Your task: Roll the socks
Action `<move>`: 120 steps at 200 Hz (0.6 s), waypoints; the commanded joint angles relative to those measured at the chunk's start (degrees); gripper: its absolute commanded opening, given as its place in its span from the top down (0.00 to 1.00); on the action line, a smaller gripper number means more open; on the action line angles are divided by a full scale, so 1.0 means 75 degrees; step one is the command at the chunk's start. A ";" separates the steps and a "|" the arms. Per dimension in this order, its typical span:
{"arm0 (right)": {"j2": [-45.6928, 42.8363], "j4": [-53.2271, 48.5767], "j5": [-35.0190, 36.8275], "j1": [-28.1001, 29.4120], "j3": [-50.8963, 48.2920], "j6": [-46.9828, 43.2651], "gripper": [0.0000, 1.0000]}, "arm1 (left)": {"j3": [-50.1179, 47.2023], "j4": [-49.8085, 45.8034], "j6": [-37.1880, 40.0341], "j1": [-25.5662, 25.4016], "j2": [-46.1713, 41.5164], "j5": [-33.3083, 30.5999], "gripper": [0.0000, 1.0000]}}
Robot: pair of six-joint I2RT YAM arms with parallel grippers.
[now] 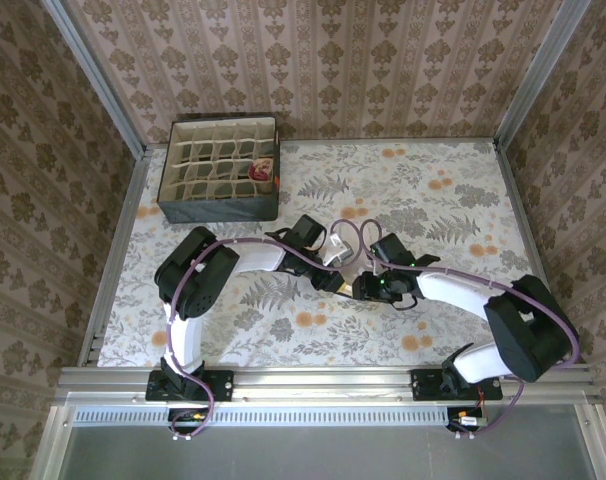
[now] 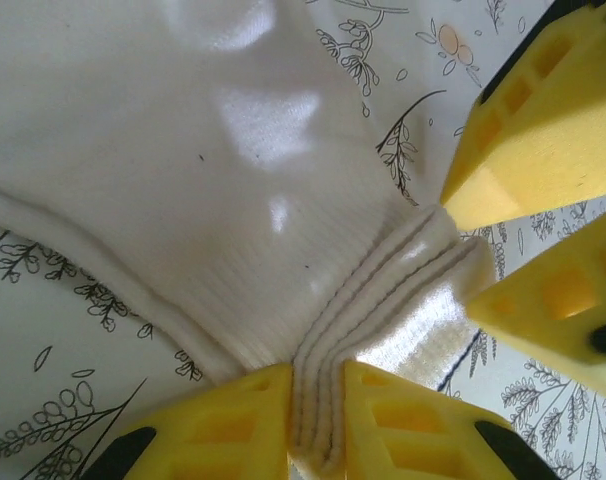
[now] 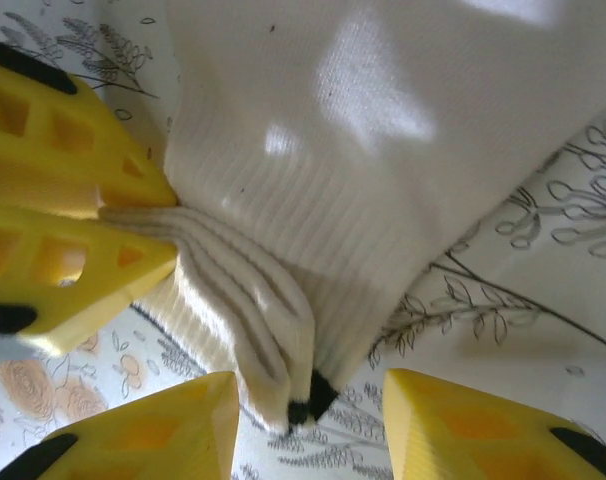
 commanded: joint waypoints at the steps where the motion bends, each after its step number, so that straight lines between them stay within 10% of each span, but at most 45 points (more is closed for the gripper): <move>1: 0.0526 -0.0201 -0.0115 0.0023 0.0389 0.0148 0.62 | -0.0320 -0.0208 -0.0486 -0.0096 0.0263 -0.0194 0.82; 55: 0.1674 -0.1118 0.0124 -0.0070 0.0924 0.0160 0.90 | -0.0717 -0.0216 0.0586 -0.0122 -0.0327 -0.0453 0.80; 120: 0.2234 -0.1615 -0.0224 -0.0329 0.0942 -0.0146 0.98 | -0.2397 0.1513 0.4050 -0.0051 -0.2373 -0.0797 0.69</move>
